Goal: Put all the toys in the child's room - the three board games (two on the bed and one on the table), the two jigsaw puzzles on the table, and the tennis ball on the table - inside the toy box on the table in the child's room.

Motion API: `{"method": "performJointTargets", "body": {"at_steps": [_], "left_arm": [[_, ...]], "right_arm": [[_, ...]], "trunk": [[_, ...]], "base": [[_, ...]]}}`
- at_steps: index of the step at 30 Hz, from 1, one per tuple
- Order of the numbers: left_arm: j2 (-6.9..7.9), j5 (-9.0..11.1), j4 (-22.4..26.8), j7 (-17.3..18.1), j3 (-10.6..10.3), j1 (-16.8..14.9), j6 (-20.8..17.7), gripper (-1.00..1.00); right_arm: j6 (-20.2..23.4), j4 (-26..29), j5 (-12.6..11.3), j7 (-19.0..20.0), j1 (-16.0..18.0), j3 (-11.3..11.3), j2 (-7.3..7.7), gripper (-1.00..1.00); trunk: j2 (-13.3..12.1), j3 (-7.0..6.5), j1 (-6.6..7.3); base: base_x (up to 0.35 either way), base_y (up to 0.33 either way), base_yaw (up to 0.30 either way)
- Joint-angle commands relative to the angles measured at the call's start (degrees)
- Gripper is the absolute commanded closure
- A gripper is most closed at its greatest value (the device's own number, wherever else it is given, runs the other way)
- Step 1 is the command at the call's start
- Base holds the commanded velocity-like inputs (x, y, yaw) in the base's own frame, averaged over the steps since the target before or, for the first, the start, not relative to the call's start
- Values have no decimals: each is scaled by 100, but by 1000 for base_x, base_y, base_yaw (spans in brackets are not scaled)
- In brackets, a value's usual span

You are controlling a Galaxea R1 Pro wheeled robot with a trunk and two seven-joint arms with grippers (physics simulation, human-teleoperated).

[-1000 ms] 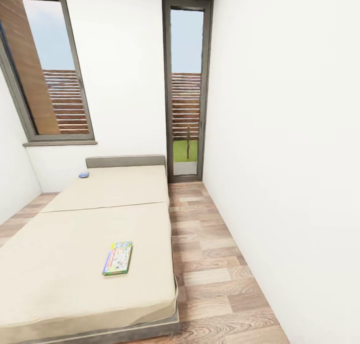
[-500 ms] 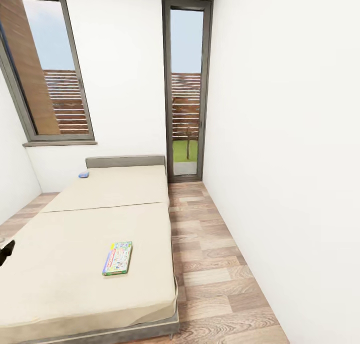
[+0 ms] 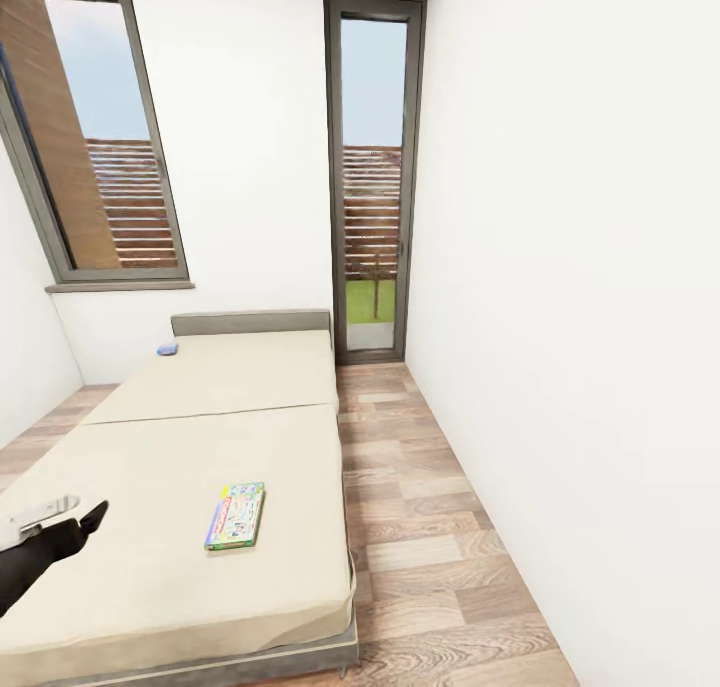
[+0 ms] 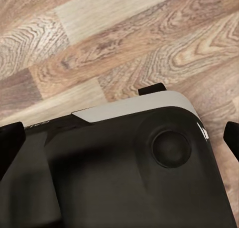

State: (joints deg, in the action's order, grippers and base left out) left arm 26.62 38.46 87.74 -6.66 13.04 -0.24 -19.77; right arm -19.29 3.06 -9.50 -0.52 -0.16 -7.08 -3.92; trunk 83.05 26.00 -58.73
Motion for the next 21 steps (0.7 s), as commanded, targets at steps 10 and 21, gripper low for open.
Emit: {"method": "performJointTargets", "body": {"at_steps": [10,21], "left_arm": [[-1118,-192,15,-1016,-1105,-359,-133,-100],[-1615,-376,7,-1341,-1465,-469,-723,-100]], "right_arm": [[-7,8,16,-8,-2,-25,-3,-100],[-13,15,51,-24,-2,-15,-3,-100]], "trunk": [[3,5,0],[3,5,0]], "base": [[0,0,0],[0,0,0]]}}
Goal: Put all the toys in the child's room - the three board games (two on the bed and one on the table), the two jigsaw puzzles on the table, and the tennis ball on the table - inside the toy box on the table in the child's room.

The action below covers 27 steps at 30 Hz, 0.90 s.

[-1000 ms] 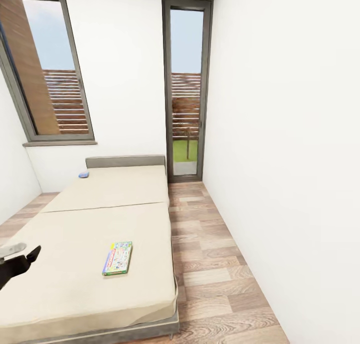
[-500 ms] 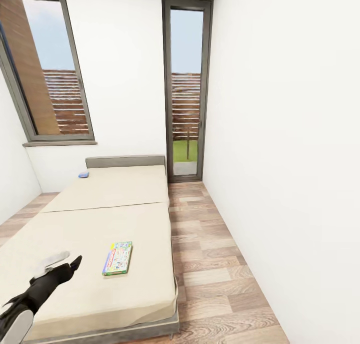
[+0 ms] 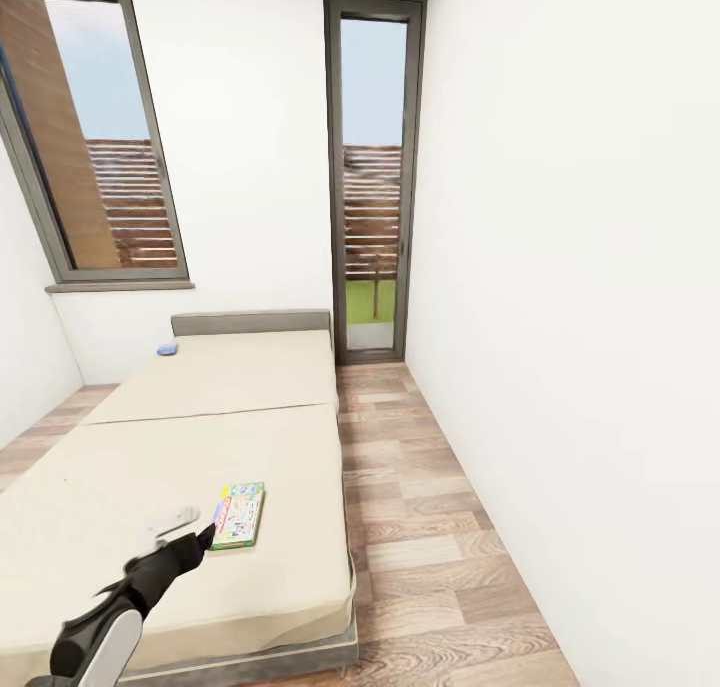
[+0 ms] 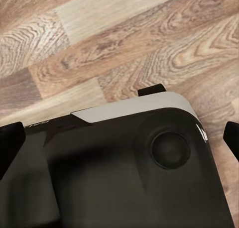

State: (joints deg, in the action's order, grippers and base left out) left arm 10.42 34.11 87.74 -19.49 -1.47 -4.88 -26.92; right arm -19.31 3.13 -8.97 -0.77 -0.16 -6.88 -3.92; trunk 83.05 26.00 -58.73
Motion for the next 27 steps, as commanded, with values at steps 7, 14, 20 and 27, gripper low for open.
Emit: {"method": "performJointTargets", "body": {"at_steps": [7,14,20,27], "left_arm": [[-41,37,-1,-51,-44,-32,-58,-100],[-21,56,-12,-39,-7,-317,-776,-100],[35,99,-32,58,307,-682,-1893,-100],[220,127,-50,379,633,-1088,-3008,-100]], "right_arm": [[-12,11,7,-2,-2,-28,-3,-100],[-12,12,9,-2,-2,-24,-3,-100],[-12,29,11,-2,-2,-24,-3,-100],[-7,62,22,-6,3,-37,-33,-100]], "trunk": [[3,5,0],[3,5,0],[3,5,0],[3,5,0]], "base": [[0,0,0],[0,0,0],[0,0,0],[0,0,0]]}}
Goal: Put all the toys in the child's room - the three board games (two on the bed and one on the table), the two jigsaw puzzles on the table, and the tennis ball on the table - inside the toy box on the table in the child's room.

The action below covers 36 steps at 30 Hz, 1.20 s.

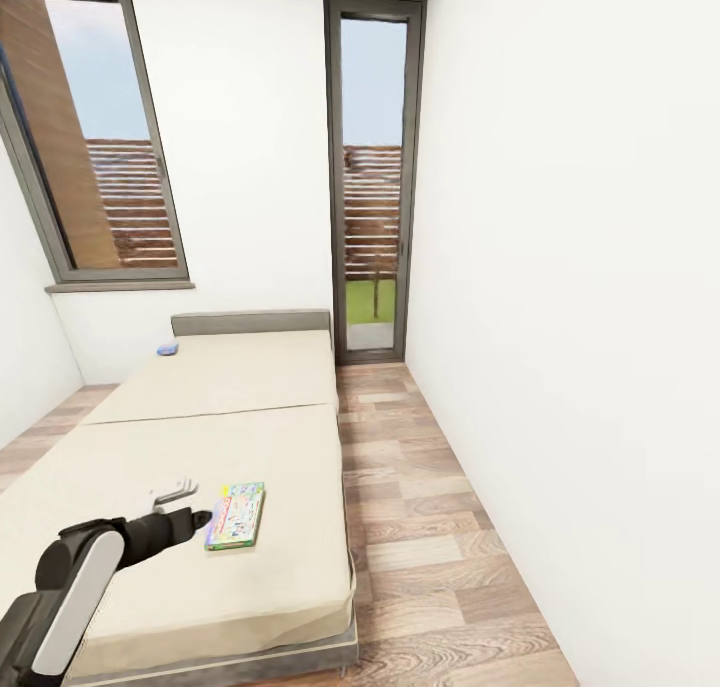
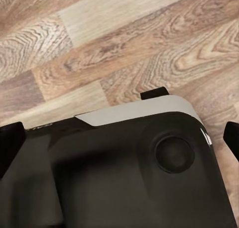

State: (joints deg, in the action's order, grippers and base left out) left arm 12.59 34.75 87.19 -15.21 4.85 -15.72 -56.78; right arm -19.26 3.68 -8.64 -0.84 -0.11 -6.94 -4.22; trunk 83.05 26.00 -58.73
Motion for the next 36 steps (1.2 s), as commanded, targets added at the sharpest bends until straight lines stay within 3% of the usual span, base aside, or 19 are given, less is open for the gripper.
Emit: {"method": "performJointTargets", "body": {"at_steps": [1,5,8,14,18,23,28,36], "left_arm": [[59,67,0,31,37,-48,-143,-100],[190,84,-1,157,111,-99,-289,-100],[300,116,-1,194,170,-114,-322,-100],[469,219,-1,215,332,-130,-322,-100],[553,426,-1,218,402,-162,-322,-100],[587,578,-6,214,424,-190,-322,-100],[602,649,-150,205,433,-315,-322,-100],[611,701,-332,211,422,-422,-322,-100]], "right_arm": [[-5,36,-9,-10,6,-29,-12,-100],[142,351,4,-100,112,-28,-38,-100],[645,750,10,-214,322,-25,-62,-100],[2155,1654,0,-611,734,-21,-70,-100],[3116,2525,-30,-1011,959,-25,-76,-100],[3945,3325,-75,-1396,1189,-26,-94,-100],[4243,3604,-94,-1543,1372,-30,-163,-100],[4191,3664,-91,-1569,1422,-7,-272,-100]], "trunk": [[3,6,0],[3,6,0],[3,6,0],[3,6,0],[3,6,0],[3,6,0],[3,6,0],[3,6,0]], "base": [[0,0,0],[0,0,0],[0,0,0],[0,0,0],[0,0,0],[0,0,0],[0,0,0],[0,0,0]]}}
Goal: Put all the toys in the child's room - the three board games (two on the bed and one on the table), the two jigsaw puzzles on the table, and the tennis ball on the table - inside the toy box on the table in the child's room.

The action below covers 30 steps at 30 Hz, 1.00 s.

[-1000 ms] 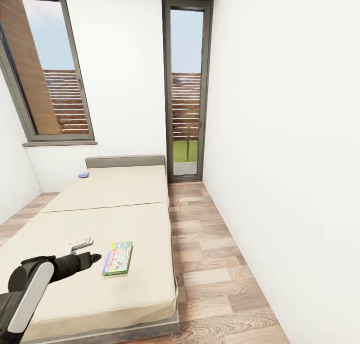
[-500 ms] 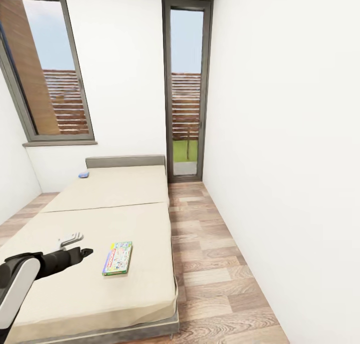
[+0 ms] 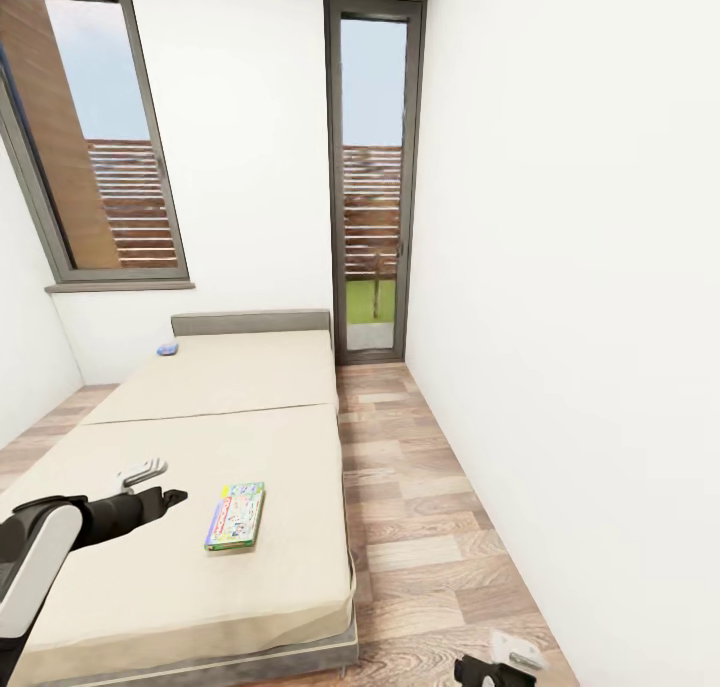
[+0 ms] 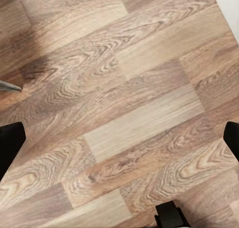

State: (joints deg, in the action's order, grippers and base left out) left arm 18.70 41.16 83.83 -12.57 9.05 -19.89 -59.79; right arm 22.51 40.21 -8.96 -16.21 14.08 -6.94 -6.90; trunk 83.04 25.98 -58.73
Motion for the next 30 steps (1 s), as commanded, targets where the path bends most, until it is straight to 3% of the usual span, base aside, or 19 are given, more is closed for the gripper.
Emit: {"method": "performJointTargets", "body": {"at_steps": [1,12,30], "left_arm": [[1,76,4,-53,-1,-8,-21,-100],[9,160,152,-53,-15,-23,-21,-100],[4,173,203,-53,-47,-23,-21,-100]], "right_arm": [[-8,10,-60,-29,3,-6,-11,-100],[-211,-24,-64,-19,7,0,-37,-100],[-246,-23,-71,-23,0,-8,-115,-100]], "trunk": [[4,7,0],[4,7,0],[-718,-258,395]], "base": [[0,0,0],[0,0,0],[0,0,0]]}}
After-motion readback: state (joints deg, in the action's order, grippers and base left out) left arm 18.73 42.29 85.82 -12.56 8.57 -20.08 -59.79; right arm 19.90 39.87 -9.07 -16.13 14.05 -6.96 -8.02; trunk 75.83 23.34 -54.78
